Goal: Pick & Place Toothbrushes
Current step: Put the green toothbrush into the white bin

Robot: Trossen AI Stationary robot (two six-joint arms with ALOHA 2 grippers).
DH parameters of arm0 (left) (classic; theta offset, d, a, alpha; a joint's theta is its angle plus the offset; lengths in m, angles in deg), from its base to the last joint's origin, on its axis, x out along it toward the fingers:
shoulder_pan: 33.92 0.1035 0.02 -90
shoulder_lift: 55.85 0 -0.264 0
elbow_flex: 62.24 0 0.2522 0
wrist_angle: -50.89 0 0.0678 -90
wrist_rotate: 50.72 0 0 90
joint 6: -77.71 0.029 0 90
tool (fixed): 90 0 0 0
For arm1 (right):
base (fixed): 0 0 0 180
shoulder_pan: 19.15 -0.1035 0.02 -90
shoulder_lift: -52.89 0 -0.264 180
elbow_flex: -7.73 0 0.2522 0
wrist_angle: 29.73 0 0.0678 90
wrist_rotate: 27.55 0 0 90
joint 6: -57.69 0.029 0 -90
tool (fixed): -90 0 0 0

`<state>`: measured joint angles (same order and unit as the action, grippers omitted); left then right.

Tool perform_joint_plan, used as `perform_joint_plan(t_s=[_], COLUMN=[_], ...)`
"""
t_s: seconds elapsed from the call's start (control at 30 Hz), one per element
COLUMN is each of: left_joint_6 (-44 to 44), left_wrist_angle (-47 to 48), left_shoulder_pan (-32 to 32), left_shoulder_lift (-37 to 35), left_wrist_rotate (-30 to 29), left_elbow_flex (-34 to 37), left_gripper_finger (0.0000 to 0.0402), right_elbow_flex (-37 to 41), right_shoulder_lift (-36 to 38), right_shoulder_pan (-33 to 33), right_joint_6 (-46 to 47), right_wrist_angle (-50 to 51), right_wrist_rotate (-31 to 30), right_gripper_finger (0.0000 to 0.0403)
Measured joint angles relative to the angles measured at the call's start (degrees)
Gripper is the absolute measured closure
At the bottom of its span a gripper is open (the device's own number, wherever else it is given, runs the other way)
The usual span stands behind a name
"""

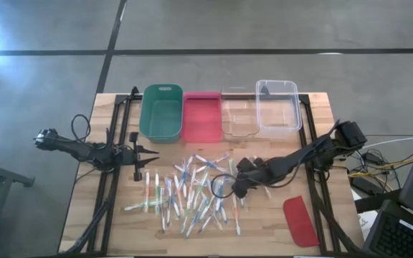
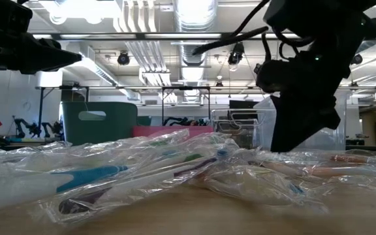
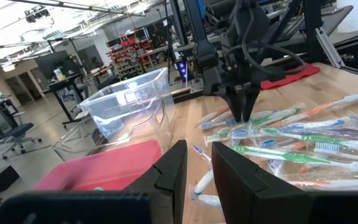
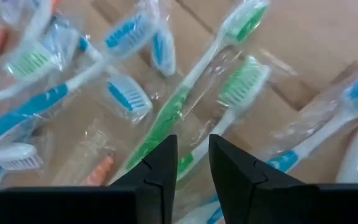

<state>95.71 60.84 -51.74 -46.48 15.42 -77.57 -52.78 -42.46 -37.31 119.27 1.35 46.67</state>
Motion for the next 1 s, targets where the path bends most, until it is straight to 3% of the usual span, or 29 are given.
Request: perform_joint_plan(t_s=[0.27,0.53,1.0], left_joint_6=[0.0,0.0,0.01], left_wrist_angle=[0.0,0.02,0.07], left_shoulder_pan=[0.0,0.0,0.0], left_shoulder_lift=[0.0,0.0,0.0], left_wrist_rotate=[0.0,0.0,-0.01], left_elbow_flex=[0.0,-0.01,-0.01], left_gripper_finger=[0.0321,0.0321,0.0321], right_elbow_flex=[-2.38,-2.81,-2.68], right_shoulder_lift=[-3.97,-3.24,-3.17], right_shoulder_pan=[0.0,0.0,0.04], right_joint_6=[1.82,3.6,1.68], right_wrist_angle=[2.06,7.73,8.21], right_wrist_rotate=[0.66,-0.12,-0.45], right_gripper_finger=[0.0278,0.0269,0.035])
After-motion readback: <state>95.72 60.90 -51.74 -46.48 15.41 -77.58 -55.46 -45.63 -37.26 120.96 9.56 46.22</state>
